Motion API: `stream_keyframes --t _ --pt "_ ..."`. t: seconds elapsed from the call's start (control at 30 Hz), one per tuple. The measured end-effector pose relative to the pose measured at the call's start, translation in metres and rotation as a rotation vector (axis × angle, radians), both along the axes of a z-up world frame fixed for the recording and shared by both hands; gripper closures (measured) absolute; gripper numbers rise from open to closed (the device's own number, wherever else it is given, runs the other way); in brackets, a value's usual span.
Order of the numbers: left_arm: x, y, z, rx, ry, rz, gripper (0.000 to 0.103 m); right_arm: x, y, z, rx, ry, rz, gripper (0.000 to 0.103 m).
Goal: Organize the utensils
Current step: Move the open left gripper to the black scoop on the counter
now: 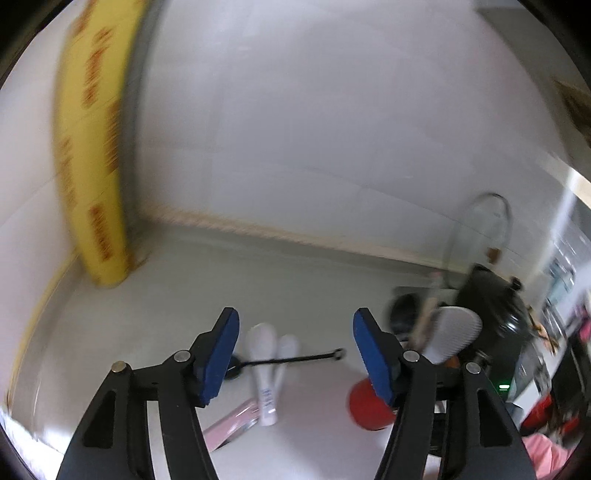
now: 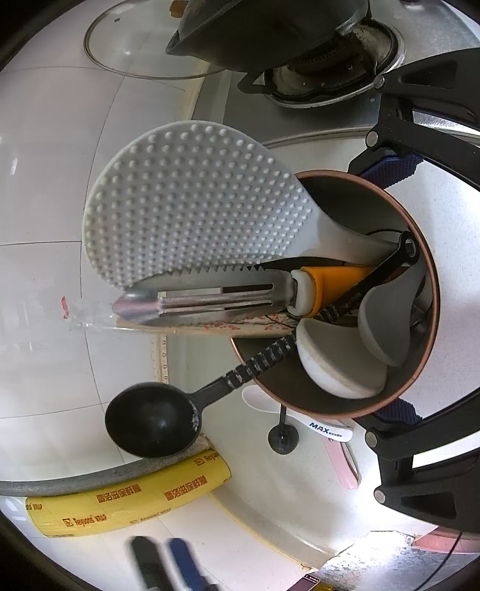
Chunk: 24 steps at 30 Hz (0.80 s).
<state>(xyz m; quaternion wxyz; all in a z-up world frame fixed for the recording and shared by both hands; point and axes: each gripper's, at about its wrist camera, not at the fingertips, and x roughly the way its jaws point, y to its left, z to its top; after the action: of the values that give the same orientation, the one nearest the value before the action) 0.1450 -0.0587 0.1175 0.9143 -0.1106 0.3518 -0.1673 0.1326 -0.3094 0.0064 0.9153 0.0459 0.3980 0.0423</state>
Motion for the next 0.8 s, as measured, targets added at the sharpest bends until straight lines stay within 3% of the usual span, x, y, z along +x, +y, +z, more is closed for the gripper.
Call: stream_keyframes --t 0.23,0.57,0.8 --pt "0.008 0.032 -0.033 0.009 0.117 0.114 0.036 -0.003 -0.008 0.0 0.021 0.003 0.004 0.01" --pt "0.017 0.035 -0.076 0.061 0.266 0.144 0.036 -0.01 -0.017 0.004 0.038 -0.015 0.004 0.01" --pt "0.021 0.034 -0.091 0.08 0.318 0.149 0.036 -0.014 -0.018 0.007 0.03 -0.02 0.004 0.01"
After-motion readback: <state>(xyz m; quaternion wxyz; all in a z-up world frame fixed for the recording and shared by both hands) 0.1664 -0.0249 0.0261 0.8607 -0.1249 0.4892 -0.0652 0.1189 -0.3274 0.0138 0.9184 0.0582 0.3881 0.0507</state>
